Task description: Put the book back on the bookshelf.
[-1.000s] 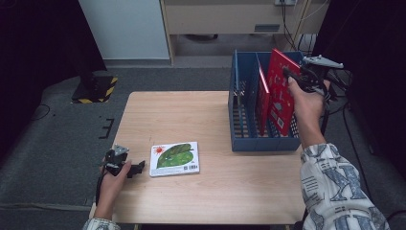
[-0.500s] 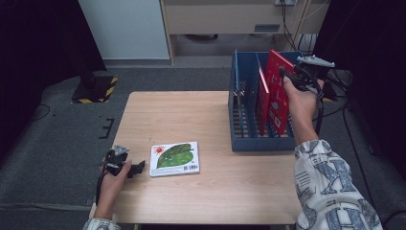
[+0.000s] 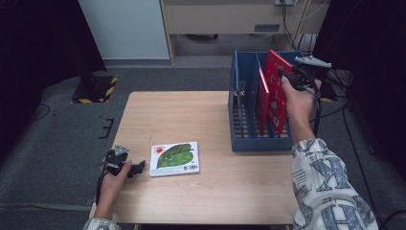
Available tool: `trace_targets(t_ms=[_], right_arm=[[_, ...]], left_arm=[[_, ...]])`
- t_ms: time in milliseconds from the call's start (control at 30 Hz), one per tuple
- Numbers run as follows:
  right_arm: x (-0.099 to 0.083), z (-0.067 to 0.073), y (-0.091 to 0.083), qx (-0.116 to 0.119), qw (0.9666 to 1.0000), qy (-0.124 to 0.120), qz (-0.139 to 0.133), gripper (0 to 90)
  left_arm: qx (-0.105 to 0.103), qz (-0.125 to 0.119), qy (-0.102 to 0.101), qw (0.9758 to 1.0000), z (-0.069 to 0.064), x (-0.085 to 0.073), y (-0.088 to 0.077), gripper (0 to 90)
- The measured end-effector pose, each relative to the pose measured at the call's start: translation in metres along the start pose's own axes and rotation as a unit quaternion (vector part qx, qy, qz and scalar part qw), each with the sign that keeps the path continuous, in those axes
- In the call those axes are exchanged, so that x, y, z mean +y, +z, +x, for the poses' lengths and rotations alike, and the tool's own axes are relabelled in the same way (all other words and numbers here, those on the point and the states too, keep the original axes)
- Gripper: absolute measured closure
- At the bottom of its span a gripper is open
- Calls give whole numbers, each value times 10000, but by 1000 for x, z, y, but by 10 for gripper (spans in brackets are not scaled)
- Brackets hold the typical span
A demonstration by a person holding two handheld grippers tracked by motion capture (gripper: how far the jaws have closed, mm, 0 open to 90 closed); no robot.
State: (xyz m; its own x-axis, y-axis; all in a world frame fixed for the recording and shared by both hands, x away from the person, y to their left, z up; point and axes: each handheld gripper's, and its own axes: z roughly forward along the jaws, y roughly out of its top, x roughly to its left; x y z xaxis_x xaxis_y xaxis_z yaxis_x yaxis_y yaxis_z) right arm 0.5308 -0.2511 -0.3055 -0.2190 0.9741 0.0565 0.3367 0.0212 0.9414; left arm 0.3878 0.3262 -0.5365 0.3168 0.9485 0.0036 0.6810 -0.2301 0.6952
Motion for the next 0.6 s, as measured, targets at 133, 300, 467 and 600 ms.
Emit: trace_targets(t_ms=[133, 300, 467, 600], right_arm=[[-1, 1, 2, -14, 10000, 29, 7, 792], [-4, 1, 7, -47, 10000, -45, 32, 792], [-6, 3, 12, -83, 9999, 27, 55, 791], [-6, 4, 14, -102, 9999, 56, 78, 791]], left_arm=[[-2, 2, 2, 10000, 0, 0, 0, 0], [-3, 3, 2, 10000, 0, 0, 0, 0], [-7, -18, -14, 10000, 0, 1, 1, 0], [-5, -24, -23, 10000, 0, 1, 1, 0]])
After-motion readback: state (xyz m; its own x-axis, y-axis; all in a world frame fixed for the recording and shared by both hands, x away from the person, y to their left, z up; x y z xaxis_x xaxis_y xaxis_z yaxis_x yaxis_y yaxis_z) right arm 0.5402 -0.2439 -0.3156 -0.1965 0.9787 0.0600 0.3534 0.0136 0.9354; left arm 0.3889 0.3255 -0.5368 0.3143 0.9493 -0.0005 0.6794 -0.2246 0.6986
